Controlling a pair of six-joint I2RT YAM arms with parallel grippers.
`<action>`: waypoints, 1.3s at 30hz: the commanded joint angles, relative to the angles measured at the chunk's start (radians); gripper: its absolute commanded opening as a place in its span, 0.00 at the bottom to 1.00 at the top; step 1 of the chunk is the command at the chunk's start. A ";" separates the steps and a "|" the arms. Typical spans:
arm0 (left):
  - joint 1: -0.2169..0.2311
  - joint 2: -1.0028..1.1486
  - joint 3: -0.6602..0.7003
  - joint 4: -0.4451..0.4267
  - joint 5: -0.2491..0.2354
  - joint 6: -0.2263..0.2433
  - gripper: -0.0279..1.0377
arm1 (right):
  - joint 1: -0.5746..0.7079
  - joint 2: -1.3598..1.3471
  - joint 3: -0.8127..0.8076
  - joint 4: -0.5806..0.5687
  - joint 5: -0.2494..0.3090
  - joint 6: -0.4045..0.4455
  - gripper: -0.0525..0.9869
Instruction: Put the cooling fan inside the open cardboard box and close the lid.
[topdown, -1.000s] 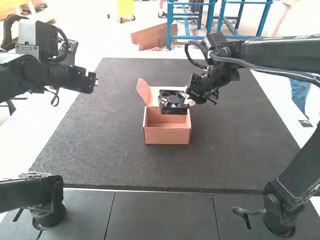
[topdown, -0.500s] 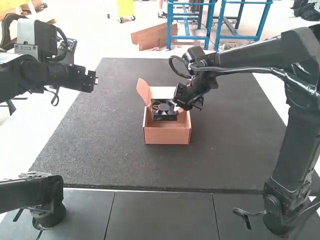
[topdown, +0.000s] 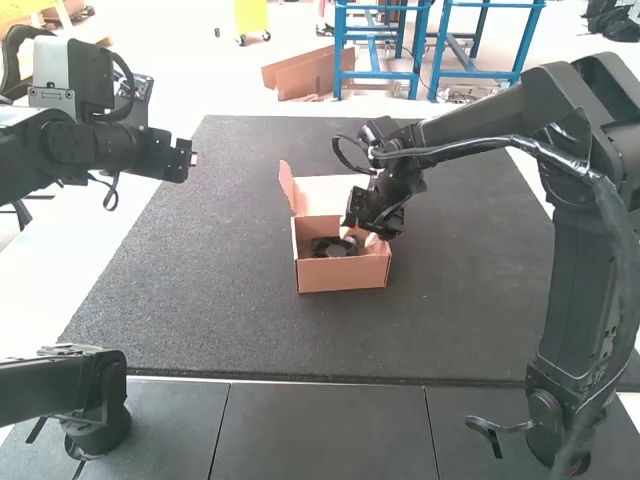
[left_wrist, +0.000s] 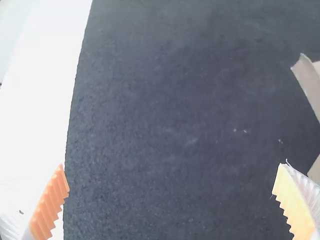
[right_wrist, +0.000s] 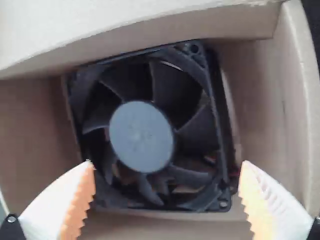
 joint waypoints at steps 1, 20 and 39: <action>0.000 -0.008 -0.015 0.032 0.010 -0.008 0.94 | -0.004 -0.042 0.093 -0.049 -0.106 -0.058 0.94; -0.112 0.299 0.015 0.253 0.019 -0.086 0.94 | -0.179 -0.383 -0.042 0.187 -0.014 -0.397 0.92; -0.087 0.629 0.180 0.400 0.018 -0.132 0.94 | -0.321 -0.146 0.139 0.183 -0.126 -0.465 0.92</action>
